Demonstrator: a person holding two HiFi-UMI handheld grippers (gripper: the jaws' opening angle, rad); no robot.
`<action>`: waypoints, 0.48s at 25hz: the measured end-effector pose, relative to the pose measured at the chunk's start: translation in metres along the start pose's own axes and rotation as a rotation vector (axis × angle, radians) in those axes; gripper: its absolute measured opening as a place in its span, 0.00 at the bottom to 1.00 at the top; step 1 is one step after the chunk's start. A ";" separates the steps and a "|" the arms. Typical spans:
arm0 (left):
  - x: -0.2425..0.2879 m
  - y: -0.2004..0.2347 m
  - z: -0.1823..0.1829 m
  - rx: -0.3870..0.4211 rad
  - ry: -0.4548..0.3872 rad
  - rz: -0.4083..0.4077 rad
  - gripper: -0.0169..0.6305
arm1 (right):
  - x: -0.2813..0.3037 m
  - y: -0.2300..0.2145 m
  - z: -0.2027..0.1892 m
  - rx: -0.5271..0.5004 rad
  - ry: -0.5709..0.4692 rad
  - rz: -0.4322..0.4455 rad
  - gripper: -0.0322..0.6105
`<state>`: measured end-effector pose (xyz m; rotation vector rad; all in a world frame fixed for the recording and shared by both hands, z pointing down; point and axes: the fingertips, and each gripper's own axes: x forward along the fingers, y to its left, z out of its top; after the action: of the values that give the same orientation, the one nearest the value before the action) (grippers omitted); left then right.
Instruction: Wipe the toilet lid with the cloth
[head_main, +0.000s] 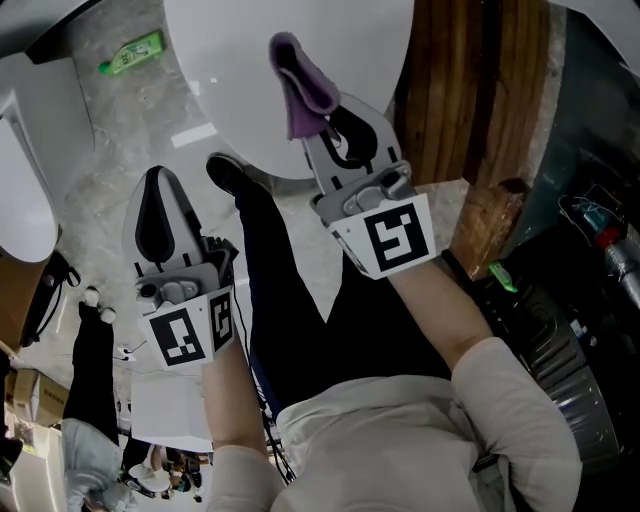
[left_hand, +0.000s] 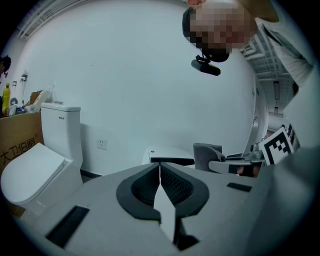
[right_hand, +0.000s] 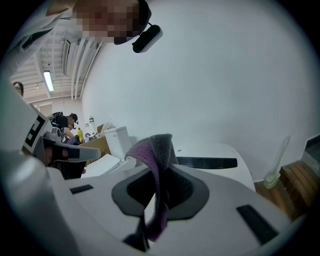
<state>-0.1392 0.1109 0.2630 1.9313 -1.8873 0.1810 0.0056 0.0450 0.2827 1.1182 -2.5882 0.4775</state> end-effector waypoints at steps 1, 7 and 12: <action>0.001 0.000 0.000 0.001 0.001 -0.001 0.05 | 0.001 0.001 -0.001 0.007 0.002 0.001 0.13; 0.002 -0.003 0.004 0.008 -0.006 -0.005 0.05 | -0.002 0.001 0.000 0.008 0.006 0.004 0.13; 0.003 -0.004 0.003 0.012 -0.002 -0.007 0.05 | -0.004 0.001 -0.001 0.020 0.005 0.006 0.13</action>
<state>-0.1353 0.1063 0.2607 1.9463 -1.8847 0.1880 0.0069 0.0483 0.2816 1.1152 -2.5889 0.5076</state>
